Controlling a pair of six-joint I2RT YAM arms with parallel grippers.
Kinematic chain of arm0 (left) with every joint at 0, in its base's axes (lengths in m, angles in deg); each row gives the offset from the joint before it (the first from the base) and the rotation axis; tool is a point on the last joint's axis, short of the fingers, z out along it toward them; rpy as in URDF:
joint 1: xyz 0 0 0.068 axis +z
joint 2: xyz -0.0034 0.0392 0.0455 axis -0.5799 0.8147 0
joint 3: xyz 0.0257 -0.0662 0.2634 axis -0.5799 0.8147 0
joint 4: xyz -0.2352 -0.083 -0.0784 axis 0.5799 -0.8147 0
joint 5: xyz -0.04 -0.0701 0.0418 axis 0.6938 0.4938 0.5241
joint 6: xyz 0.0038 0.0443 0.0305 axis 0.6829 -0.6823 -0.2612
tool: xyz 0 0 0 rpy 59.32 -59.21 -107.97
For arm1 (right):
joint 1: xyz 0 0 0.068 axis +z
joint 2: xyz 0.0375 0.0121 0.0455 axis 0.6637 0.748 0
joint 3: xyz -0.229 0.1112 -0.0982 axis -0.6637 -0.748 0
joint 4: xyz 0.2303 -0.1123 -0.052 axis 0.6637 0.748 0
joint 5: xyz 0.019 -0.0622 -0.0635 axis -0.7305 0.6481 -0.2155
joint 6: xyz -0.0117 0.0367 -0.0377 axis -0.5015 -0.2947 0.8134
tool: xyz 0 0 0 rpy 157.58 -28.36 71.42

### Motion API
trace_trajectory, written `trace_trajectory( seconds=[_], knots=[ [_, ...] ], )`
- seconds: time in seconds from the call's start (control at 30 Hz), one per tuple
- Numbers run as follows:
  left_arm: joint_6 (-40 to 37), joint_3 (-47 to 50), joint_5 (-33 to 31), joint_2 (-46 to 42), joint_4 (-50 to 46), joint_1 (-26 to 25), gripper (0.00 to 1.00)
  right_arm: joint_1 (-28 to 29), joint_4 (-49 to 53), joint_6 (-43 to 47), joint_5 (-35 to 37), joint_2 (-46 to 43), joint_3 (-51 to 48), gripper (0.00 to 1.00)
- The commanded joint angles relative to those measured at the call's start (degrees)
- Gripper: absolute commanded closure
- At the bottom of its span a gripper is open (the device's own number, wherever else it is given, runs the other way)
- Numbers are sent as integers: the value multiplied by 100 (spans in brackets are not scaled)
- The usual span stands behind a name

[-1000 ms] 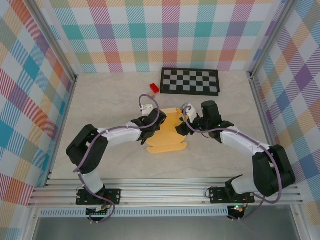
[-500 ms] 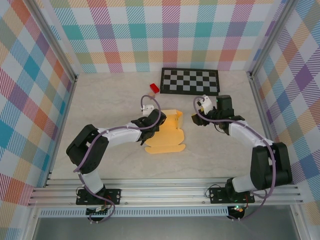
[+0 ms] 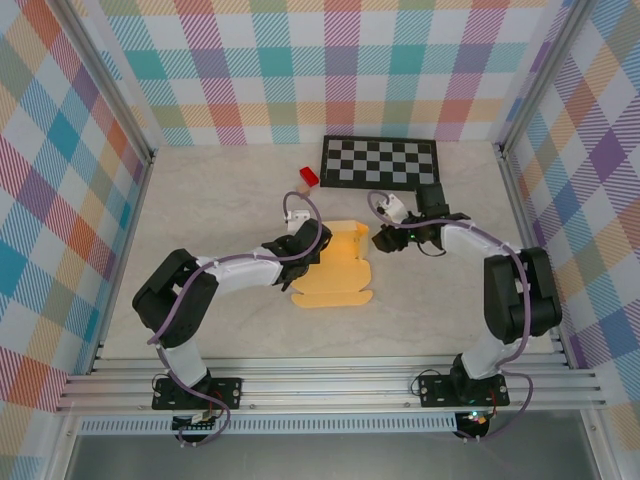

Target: Fold the paper box

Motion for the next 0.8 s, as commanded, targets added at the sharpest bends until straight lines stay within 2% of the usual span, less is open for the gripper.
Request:
trace_trajectory(
  seconds=[0.0,0.17,0.33,0.53,0.67,0.77],
  knots=[
    [-94,35,54,-134,179,42,100,227,491,467,-326,156,220,49],
    [-25,25,128,-172,200,59,100,320,138,244,-659,43,38,50],
    [51,21,185,-208,192,67,100,576,144,197,-180,45,-23,54],
    [129,37,197,-216,235,66,100,772,120,144,76,-99,-93,55],
    [236,70,234,-235,265,71,100,843,-319,-471,503,-219,-152,64],
    [331,91,303,-268,277,67,100,937,-630,-1053,1051,-158,-133,63]
  ],
)
